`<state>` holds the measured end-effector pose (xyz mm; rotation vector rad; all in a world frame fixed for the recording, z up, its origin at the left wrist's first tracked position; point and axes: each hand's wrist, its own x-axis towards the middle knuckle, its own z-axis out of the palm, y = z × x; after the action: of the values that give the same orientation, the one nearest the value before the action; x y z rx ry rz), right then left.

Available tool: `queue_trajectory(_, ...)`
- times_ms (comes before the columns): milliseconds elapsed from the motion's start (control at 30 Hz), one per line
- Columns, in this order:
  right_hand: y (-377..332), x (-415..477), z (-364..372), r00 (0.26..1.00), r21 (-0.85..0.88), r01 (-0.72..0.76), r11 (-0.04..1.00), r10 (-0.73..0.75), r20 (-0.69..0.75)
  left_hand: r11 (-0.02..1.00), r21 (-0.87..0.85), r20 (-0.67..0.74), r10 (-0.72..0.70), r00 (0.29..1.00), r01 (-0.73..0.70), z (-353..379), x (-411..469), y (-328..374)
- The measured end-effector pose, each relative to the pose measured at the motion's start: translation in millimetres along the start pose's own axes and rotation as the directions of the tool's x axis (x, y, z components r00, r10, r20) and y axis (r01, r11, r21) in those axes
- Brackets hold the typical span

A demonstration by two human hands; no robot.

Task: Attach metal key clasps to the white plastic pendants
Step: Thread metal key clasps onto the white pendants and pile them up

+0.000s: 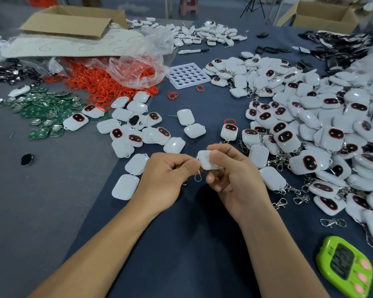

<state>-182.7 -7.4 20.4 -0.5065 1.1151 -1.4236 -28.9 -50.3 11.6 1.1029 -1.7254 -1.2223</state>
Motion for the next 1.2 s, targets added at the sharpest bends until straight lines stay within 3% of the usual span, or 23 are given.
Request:
queue_trajectory(67,1.1,-0.2,-0.4,0.999,-0.040,0.051,0.998,-0.052,-0.015,0.995,0.102,-0.030,0.021,0.999,-0.018,-0.9,-0.5,-1.2)
queue_trajectory(133,1.8,-0.5,-0.2,0.991,-0.105,0.129,0.986,-0.132,-0.026,0.946,0.309,-0.036,0.110,0.993,-0.093,-0.9,-1.9,-3.3)
queue_trajectory(233,4.1,-2.0,2.0,0.976,-0.210,0.201,0.957,-0.213,-0.038,0.772,0.592,0.032,0.263,0.964,-0.230,0.5,-3.7,-3.9)
queue_trajectory(333,7.0,-2.4,4.9,0.968,-0.288,0.229,0.930,-0.249,-0.036,0.646,0.708,0.090,0.316,0.945,-0.284,-0.3,-3.0,-5.2)
queue_trajectory(433,7.2,-1.7,6.7,0.970,-0.251,0.228,0.941,-0.241,-0.026,0.679,0.685,0.059,0.311,0.949,-0.265,-1.1,-2.7,-7.4)
queue_trajectory(500,5.2,-0.6,5.8,0.976,-0.182,0.209,0.961,-0.218,-0.027,0.766,0.610,0.021,0.240,0.971,-0.202,0.2,-3.2,-6.1)
queue_trajectory(600,2.7,0.7,3.0,0.992,-0.076,0.126,0.989,-0.128,-0.022,0.955,0.290,-0.015,0.074,0.997,-0.067,-1.4,-1.7,-3.8)
queue_trajectory(733,0.8,-0.4,2.3,0.999,-0.012,0.049,0.999,-0.049,-0.015,0.997,0.075,0.029,0.030,0.999,-0.032,-1.2,-0.7,1.4)
queue_trajectory(800,2.6,-0.8,3.1,0.998,-0.024,0.066,0.998,-0.066,-0.019,0.995,0.100,-0.012,0.029,1.000,-0.028,-1.1,-1.1,1.4)
queue_trajectory(900,6.4,-1.2,4.5,0.988,-0.069,0.146,0.987,-0.149,-0.047,0.948,0.311,-0.055,0.091,0.994,-0.070,-1.2,-2.6,-2.8)
queue_trajectory(1033,10.9,-3.2,7.3,0.973,-0.175,0.201,0.964,-0.217,-0.078,0.684,0.696,-0.013,0.313,0.950,-0.217,6.8,-1.3,-0.9)
queue_trajectory(1100,13.8,-3.1,7.8,0.971,-0.211,0.212,0.954,-0.230,-0.066,0.640,0.731,-0.034,0.380,0.924,-0.236,9.5,0.6,-2.2)
queue_trajectory(1200,14.3,-1.0,7.2,0.963,-0.295,0.203,0.934,-0.245,-0.111,0.644,0.735,-0.038,0.349,0.936,-0.210,9.6,0.6,-7.8)
